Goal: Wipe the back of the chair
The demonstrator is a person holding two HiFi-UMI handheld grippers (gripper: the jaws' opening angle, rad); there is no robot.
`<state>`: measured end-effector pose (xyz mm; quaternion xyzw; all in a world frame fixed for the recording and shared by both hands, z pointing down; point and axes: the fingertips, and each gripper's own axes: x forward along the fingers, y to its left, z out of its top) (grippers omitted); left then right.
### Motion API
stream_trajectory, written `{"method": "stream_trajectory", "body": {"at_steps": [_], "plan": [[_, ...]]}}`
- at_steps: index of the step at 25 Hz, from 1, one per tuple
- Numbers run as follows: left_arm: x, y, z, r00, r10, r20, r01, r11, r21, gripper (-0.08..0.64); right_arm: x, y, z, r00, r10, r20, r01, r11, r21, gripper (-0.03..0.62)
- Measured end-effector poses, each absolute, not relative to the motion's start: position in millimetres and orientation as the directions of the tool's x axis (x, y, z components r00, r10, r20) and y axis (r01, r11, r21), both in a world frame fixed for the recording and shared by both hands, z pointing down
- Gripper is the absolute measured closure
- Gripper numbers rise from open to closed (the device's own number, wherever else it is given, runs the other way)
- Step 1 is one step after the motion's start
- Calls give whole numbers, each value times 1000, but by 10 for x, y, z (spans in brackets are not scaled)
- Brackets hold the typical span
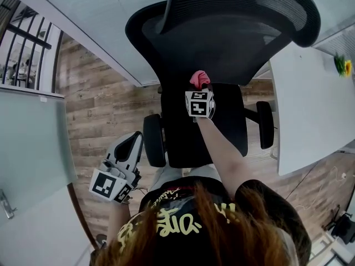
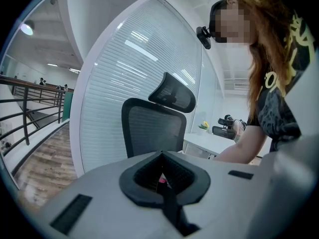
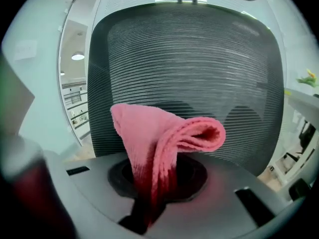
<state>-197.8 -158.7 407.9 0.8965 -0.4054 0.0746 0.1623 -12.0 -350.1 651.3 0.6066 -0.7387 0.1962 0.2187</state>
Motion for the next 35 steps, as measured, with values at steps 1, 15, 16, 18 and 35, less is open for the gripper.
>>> {"method": "stream_trajectory", "body": {"at_steps": [1,15,16,18,35], "plan": [[-2015,-1588,4088,659,-704,265,-753,-616,232,571,-178,-3505,6519,-174,-811,558,-981,194,-24,541],[-2351,-1497,4152,645,-717,263,-764,-596,248,571,-1109,-3384,6490,-294,-774,561,-952,290,-99,541],[-2360,-1489,4153,645,-718,263,-764,-595,249,571,-1188,-3377,6487,-312,-769,557,-944,315,-95,541],[-2375,-1470,4161,644,-718,265,-765,-594,249,571,-1318,-3367,6491,-344,-757,555,-932,349,-102,541],[-2076,-1498,4107,694,-673,255,-719,-646,255,571,-159,-2998,6561,-337,-750,569,-939,311,-146,541]]}}
